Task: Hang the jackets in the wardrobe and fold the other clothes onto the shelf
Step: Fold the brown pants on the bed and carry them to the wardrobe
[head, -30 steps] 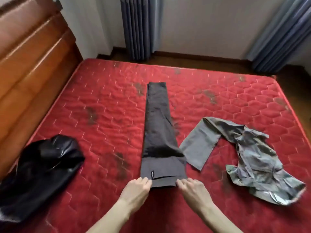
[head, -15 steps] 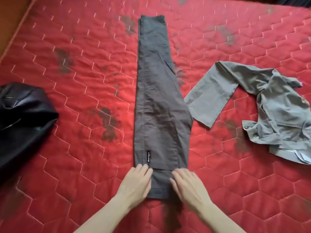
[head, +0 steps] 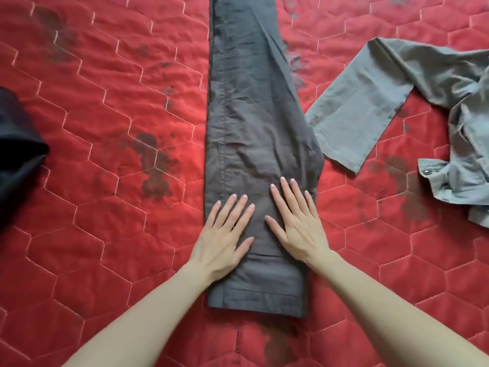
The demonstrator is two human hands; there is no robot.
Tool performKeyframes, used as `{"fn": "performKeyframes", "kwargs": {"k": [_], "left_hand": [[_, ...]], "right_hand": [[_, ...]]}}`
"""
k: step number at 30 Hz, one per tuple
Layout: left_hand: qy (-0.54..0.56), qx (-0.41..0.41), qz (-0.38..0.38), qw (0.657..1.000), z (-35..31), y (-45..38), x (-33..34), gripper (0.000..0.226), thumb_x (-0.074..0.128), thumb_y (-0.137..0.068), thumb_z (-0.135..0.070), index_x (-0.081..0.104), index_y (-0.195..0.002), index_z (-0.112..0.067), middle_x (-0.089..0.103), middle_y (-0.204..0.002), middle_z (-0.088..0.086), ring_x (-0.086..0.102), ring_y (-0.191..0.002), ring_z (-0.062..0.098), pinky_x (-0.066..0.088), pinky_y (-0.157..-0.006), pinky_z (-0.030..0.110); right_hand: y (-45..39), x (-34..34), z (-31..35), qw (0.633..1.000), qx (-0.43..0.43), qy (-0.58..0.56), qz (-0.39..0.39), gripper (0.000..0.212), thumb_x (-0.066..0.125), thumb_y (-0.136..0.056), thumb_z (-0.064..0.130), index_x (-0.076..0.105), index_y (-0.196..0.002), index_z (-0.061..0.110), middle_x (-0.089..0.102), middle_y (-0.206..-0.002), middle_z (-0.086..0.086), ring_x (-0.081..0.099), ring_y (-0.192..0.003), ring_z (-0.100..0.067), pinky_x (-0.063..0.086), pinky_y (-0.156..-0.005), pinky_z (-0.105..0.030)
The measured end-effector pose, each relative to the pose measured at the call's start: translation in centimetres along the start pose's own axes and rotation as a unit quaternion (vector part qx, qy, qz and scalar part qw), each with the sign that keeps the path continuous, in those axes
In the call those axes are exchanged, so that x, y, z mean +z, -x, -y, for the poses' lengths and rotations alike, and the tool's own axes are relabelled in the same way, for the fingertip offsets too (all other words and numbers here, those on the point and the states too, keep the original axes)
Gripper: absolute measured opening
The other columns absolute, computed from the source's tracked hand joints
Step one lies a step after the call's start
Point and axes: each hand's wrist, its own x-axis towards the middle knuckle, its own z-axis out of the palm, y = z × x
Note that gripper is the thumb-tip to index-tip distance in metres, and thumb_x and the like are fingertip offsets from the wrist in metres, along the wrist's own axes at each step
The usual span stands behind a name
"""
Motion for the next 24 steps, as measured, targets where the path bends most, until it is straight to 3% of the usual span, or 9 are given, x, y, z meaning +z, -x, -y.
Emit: {"fn": "performKeyframes", "kwargs": {"k": [3, 7, 10, 12, 14, 17, 19, 24], "left_hand": [[-0.019, 0.085, 0.024, 0.996, 1.7, 1.4, -0.7, 0.073, 0.046, -0.096, -0.03, 0.027, -0.164, -0.012, 0.015, -0.174, 0.01, 0.008, -0.162, 0.028, 0.014, -0.129, 0.053], [-0.123, 0.233, 0.047, 0.964, 5.5, 3.8, -2.1, 0.076, 0.044, -0.086, -0.011, 0.033, -0.161, -0.009, 0.023, -0.171, 0.013, 0.018, -0.16, 0.029, 0.016, -0.127, 0.052], [-0.151, 0.295, 0.049, 0.942, 7.1, 4.7, -2.8, 0.069, 0.035, -0.094, -0.006, 0.031, -0.163, -0.01, 0.023, -0.172, 0.01, 0.021, -0.159, 0.027, 0.016, -0.128, 0.049], [-0.143, 0.305, 0.041, 0.941, 7.0, 4.5, -3.0, 0.062, 0.034, -0.103, -0.01, 0.028, -0.164, -0.012, 0.022, -0.172, 0.009, 0.021, -0.159, 0.027, 0.022, -0.129, 0.049], [-0.132, 0.306, 0.038, 0.942, 6.5, 3.6, -3.0, 0.061, 0.036, -0.104, -0.012, 0.026, -0.165, -0.014, 0.021, -0.172, 0.008, 0.021, -0.159, 0.027, 0.024, -0.128, 0.048], [-0.107, 0.271, 0.065, 0.954, 5.9, 2.4, -3.1, 0.074, 0.046, -0.095, -0.018, 0.024, -0.165, -0.015, 0.02, -0.173, 0.01, 0.017, -0.16, 0.028, 0.02, -0.128, 0.047], [-0.08, 0.248, 0.099, 0.96, 5.6, 2.1, -3.3, 0.083, 0.053, -0.093, -0.036, 0.02, -0.166, -0.016, 0.015, -0.174, 0.009, 0.011, -0.161, 0.027, 0.016, -0.128, 0.047], [-0.078, 0.219, 0.14, 0.962, 4.4, 3.0, -3.7, 0.104, 0.056, -0.086, -0.059, 0.008, -0.168, -0.018, 0.005, -0.175, 0.008, 0.001, -0.162, 0.028, 0.006, -0.129, 0.047]], "right_hand": [[1.1, -0.9, -1.1, 0.997, -0.073, 0.021, 0.01, 0.069, 0.035, -0.107, 0.055, 0.017, -0.167, 0.026, 0.006, -0.175, -0.003, 0.002, -0.162, -0.024, 0.018, -0.128, -0.052], [3.9, -2.6, -4.5, 0.954, -0.284, 0.098, 0.015, 0.059, 0.04, -0.109, 0.035, 0.026, -0.165, 0.025, 0.018, -0.174, -0.004, 0.015, -0.161, -0.025, 0.024, -0.125, -0.05], [5.9, -3.7, -6.7, 0.914, -0.381, 0.114, 0.079, 0.081, 0.056, -0.092, 0.031, 0.024, -0.166, 0.023, 0.017, -0.174, -0.002, 0.014, -0.161, -0.023, 0.018, -0.127, -0.048], [6.5, -3.9, -7.2, 0.906, -0.391, 0.135, 0.093, 0.094, 0.061, -0.081, 0.034, 0.023, -0.166, 0.021, 0.016, -0.174, -0.002, 0.015, -0.161, -0.023, 0.017, -0.127, -0.046], [6.4, -3.4, -6.8, 0.907, -0.382, 0.156, 0.08, 0.093, 0.06, -0.08, 0.035, 0.025, -0.165, 0.021, 0.019, -0.173, -0.003, 0.019, -0.159, -0.024, 0.021, -0.125, -0.046], [5.6, -2.3, -5.4, 0.923, -0.356, 0.135, 0.056, 0.079, 0.051, -0.088, 0.029, 0.03, -0.164, 0.023, 0.028, -0.171, -0.005, 0.03, -0.156, -0.026, 0.026, -0.122, -0.046], [5.4, -2.1, -4.8, 0.933, -0.34, 0.103, 0.047, 0.066, 0.047, -0.095, 0.023, 0.037, -0.161, 0.024, 0.034, -0.168, -0.004, 0.034, -0.154, -0.026, 0.028, -0.121, -0.045], [6.1, -3.3, -4.2, 0.96, -0.27, -0.037, 0.057, 0.05, 0.053, -0.102, 0.025, 0.05, -0.151, 0.019, 0.042, -0.164, 0.003, 0.032, -0.155, -0.015, 0.029, -0.124, -0.041]]}}
